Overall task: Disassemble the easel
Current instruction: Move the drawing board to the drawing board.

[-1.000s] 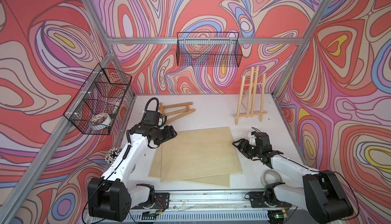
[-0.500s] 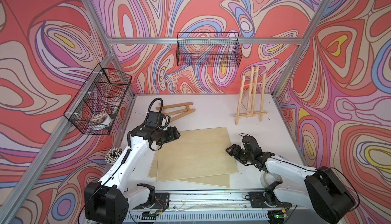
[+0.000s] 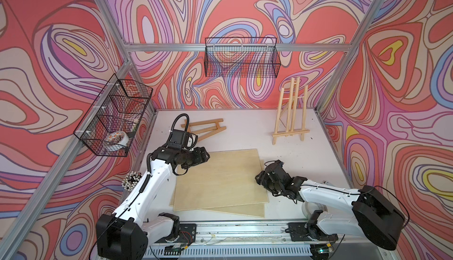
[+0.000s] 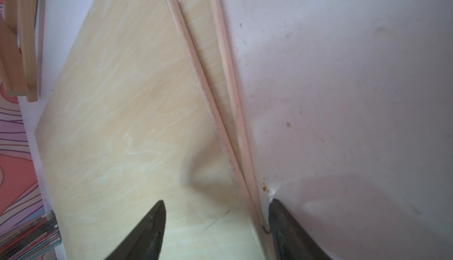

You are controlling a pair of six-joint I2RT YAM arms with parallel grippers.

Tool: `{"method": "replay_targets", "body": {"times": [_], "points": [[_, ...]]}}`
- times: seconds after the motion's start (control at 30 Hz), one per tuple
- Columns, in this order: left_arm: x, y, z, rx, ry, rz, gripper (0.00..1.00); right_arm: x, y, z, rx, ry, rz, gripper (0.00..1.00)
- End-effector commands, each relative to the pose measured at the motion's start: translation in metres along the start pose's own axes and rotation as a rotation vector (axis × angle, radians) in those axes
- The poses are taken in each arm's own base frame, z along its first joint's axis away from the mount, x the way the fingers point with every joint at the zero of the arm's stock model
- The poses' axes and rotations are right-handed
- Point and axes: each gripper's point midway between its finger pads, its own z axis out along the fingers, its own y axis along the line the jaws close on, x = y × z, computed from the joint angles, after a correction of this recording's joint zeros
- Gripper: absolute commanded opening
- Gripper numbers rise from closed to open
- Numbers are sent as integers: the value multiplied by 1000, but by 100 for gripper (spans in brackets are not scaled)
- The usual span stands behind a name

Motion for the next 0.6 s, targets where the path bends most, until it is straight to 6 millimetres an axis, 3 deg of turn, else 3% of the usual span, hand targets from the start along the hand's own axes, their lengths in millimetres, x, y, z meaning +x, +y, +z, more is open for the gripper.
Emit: {"method": "replay_targets", "body": {"times": [0.0, 0.1, 0.4, 0.57], "points": [[4, -8, -6, 33, -8, 10, 80, -26, 1, -23, 70, -112, -56, 69], [6, -13, -8, 51, -13, 21, 80, -58, 17, -53, 82, -242, -134, 72], [7, -29, -21, 128, -66, 52, 83, -142, 118, -130, -66, -479, -474, 79], [7, -35, -30, 158, -94, 65, 84, -205, 142, -152, -145, -556, -498, 78]]}}
